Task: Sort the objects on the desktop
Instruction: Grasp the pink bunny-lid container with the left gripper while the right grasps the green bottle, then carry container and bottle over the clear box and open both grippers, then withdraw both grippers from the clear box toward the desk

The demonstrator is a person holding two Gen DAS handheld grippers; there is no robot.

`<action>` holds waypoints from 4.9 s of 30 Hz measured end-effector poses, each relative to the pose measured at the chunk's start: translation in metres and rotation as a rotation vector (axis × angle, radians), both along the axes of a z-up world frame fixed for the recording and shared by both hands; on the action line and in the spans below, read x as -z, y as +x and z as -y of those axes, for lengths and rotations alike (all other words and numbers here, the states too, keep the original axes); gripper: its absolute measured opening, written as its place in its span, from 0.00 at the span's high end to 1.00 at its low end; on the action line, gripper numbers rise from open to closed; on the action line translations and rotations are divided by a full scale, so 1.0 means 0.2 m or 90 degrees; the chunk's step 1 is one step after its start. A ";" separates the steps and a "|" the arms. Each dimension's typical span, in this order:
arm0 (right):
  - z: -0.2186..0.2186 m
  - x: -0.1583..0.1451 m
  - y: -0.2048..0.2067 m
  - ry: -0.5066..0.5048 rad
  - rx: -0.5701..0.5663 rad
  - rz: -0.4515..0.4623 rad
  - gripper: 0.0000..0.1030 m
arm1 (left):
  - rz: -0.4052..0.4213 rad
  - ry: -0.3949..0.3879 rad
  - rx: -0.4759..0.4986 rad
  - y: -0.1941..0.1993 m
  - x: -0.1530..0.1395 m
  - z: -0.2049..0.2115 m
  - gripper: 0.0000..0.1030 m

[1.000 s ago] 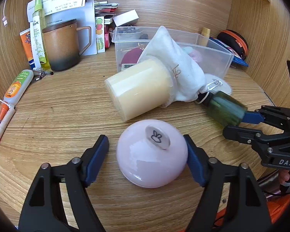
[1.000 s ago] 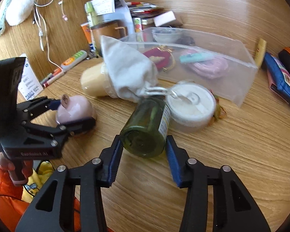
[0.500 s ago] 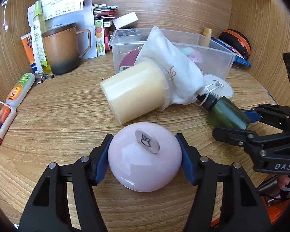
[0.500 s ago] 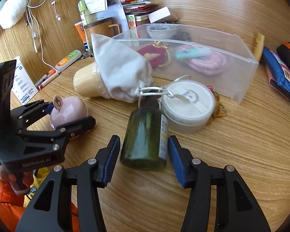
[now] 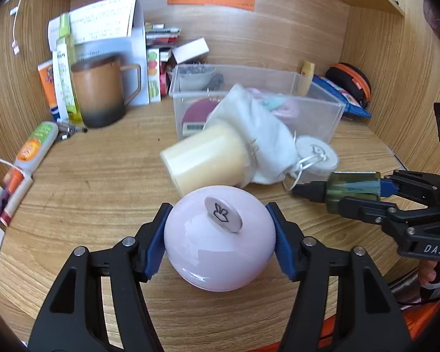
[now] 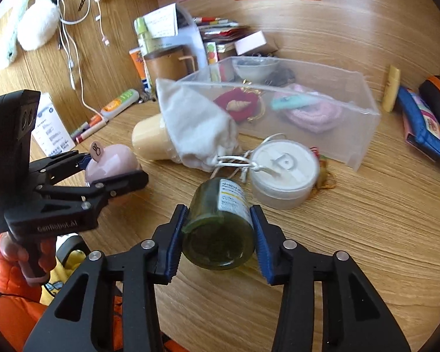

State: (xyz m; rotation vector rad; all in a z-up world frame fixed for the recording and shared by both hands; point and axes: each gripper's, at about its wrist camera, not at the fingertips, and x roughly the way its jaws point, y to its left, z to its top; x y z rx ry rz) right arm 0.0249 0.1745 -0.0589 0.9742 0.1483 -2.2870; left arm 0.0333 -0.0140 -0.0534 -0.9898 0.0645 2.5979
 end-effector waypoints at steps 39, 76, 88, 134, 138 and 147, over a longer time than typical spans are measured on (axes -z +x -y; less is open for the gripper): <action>-0.15 -0.47 -0.52 -0.041 0.093 -0.135 0.63 | -0.111 0.005 0.031 -0.49 -0.47 -0.08 0.39; -0.03 -0.23 -1.09 0.030 0.083 -0.017 0.63 | 0.104 -0.022 0.149 -1.27 -0.20 -0.37 0.39; 0.00 -0.15 -1.13 0.074 0.093 -0.007 0.62 | 0.156 -0.121 0.184 -1.32 -0.08 -0.48 0.39; -0.03 -0.45 -0.73 0.074 0.099 -0.095 0.18 | -0.046 -0.080 0.072 -0.80 -0.46 -0.07 0.04; -0.05 -0.42 -0.65 0.075 0.096 -0.092 0.18 | -0.051 -0.080 0.064 -0.71 -0.44 -0.03 0.03; -0.12 -0.31 -0.54 0.076 0.108 -0.057 0.18 | -0.010 -0.081 0.035 -0.53 -0.27 0.05 0.03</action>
